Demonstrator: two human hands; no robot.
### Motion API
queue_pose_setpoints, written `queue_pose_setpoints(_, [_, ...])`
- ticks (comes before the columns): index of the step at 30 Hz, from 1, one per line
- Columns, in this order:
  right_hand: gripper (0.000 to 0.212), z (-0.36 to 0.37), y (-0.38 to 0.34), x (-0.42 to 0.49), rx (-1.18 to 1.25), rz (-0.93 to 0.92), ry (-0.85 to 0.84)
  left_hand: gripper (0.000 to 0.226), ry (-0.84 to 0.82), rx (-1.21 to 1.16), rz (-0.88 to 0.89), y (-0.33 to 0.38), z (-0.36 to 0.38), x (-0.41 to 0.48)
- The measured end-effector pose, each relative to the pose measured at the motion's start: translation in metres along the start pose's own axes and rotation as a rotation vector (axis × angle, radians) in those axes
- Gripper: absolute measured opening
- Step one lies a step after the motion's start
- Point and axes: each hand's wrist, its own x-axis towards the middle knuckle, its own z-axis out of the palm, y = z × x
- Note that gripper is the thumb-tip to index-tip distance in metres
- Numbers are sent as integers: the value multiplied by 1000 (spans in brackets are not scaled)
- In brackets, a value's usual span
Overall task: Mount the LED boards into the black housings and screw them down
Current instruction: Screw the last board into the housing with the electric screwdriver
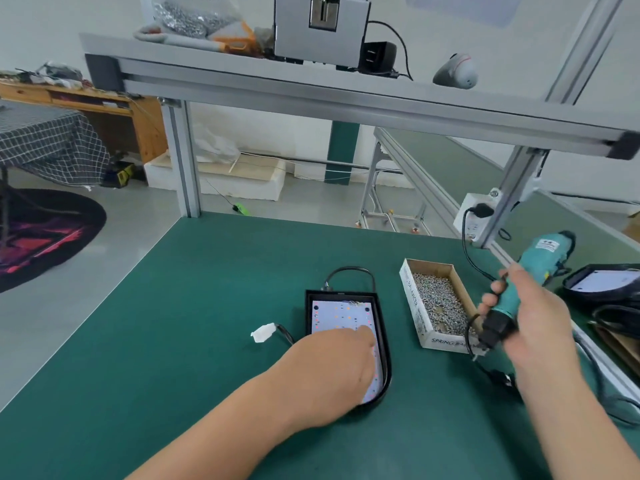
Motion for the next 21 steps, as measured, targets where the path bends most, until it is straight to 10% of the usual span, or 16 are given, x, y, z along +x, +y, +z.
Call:
queue_pose_setpoints(12, [21,-71,-15,13,-1305,-100,-188,42,141,-583,-92,7,-5,30])
queue_pose_setpoints(21, [15,-68,-9,15,-1497,-123,-188,44,54,-445,3,57,4,105])
